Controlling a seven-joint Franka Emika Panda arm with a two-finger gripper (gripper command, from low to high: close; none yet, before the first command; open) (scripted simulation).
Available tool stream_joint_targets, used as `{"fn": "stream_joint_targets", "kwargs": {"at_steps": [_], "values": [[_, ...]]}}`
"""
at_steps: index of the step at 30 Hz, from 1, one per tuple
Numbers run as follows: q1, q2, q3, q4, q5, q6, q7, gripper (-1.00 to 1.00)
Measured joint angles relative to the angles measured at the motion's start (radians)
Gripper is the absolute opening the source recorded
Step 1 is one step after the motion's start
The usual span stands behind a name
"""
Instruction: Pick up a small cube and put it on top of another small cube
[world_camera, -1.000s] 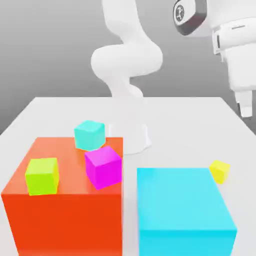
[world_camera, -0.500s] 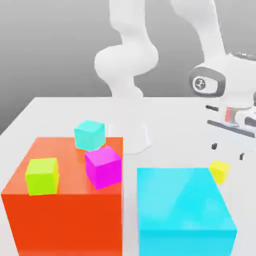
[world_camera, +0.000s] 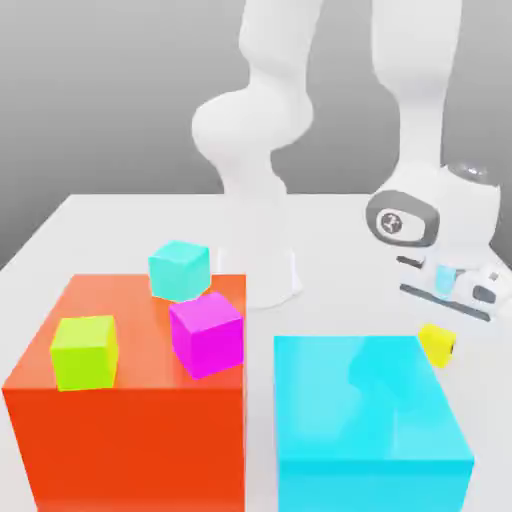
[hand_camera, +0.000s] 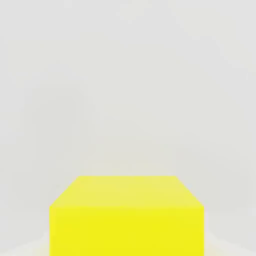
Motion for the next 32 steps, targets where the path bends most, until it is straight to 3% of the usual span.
{"fn": "stream_joint_targets", "kwargs": {"at_steps": [6,24,28,29,32], "values": [[-0.036,-0.198,0.02,-0.016,0.085,-0.181,-0.047,-1.0],[-0.58,-0.472,-0.36,0.483,0.012,-0.941,0.411,-1.0],[-0.621,-0.433,-0.402,0.446,0.019,-0.867,0.434,-1.0],[-0.623,-0.421,-0.406,0.429,0.021,-0.84,0.432,1.0],[-0.623,-0.421,-0.406,0.429,0.021,-0.84,0.432,1.0]]}}
